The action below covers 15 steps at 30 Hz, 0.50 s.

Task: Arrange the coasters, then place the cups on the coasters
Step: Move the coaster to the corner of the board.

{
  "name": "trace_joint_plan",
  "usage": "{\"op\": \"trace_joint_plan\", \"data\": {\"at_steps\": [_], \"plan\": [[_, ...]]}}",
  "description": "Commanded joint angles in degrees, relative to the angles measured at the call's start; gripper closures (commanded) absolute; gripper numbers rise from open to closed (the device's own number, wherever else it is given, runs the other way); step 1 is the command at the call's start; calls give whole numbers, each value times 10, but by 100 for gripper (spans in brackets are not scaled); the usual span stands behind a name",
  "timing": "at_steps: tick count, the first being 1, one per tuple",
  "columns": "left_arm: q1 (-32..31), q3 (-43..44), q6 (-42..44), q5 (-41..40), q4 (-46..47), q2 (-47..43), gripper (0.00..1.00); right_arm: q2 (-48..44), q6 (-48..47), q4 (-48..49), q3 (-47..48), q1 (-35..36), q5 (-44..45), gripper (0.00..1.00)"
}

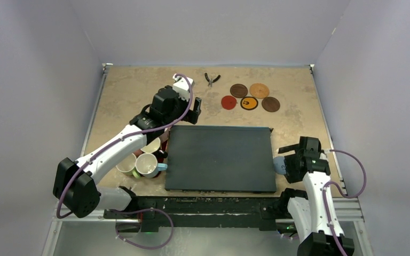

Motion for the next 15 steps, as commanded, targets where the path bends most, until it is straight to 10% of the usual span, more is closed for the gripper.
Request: {"op": "trace_joint_plan", "data": {"at_steps": [1,15], "plan": [[2,1,-2,-15,20,-10,7,-11,31,-6,-7,-2,11,2],[2,-4,2,-30,25,-17,7,32,33,29,-24,-3,32,2]]}}
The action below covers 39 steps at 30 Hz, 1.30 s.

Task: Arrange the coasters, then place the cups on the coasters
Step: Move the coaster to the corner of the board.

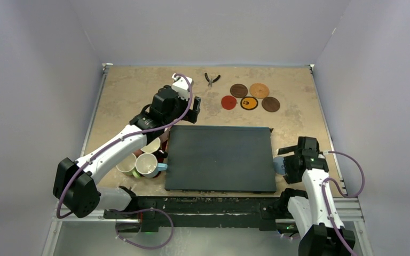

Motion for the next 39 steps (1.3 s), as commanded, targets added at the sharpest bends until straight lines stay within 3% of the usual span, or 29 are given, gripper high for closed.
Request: {"op": "trace_joint_plan", "data": {"at_steps": [1,12,20,39], "plan": [[2,-4,2,-12,21,-16,7,6,15,12,-10,-3,28,2],[2,-5,5,-17,19,-10,7,26,29,45,-35,-3,26,2],[2,-5,10,-22,20,-6,7,44,46,125,-55,-3,-1,4],[2,-12,22,-44,23,4,7,238,44,288,-5,-3,34,4]]}}
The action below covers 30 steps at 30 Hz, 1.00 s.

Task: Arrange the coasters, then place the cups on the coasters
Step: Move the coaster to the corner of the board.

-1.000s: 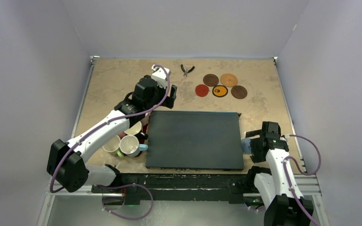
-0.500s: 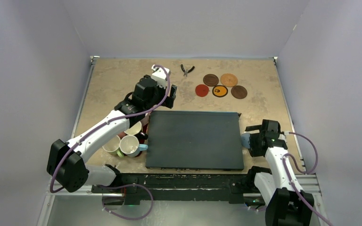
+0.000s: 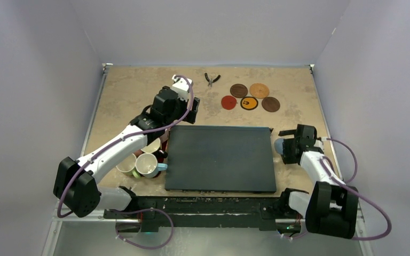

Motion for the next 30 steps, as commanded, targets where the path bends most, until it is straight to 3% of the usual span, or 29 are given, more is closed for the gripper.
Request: {"op": "trace_joint_plan", "data": {"at_steps": [1,19,24,30], "plan": [[3,-5,12,-15,25,2,7,64,-3,20,0,-3,35,4],[3,-16,32,-51,35,14,7,264,-38,99,123,-4,41,4],[3,-16,34,-57,35,10,7,258,-99,70,153,-3,58,2],[2,-19,32,-51,41,1,7,201,-195,1,171,-3,143,2]]}}
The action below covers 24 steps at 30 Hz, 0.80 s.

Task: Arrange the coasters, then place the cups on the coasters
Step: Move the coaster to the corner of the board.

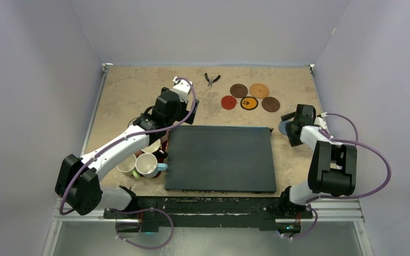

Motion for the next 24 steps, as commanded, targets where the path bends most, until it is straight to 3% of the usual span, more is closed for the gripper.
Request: {"op": "trace_joint_plan", "data": {"at_steps": [1,5,12,18,24], "plan": [[2,-4,6,-5,28,-11,7,-54,-100,-106,0,-3,107,2],[2,-1,3,-1,25,-9,7,-83,-173,-115,5,-3,142,2],[2,-5,-3,-4,31,-18,7,-13,-319,-124,47,3,101,2],[3,-6,-2,-12,32,-24,7,-16,-357,-125,54,14,110,2],[3,-5,-3,-23,31,-31,7,-30,-383,-100,46,14,19,2]]}}
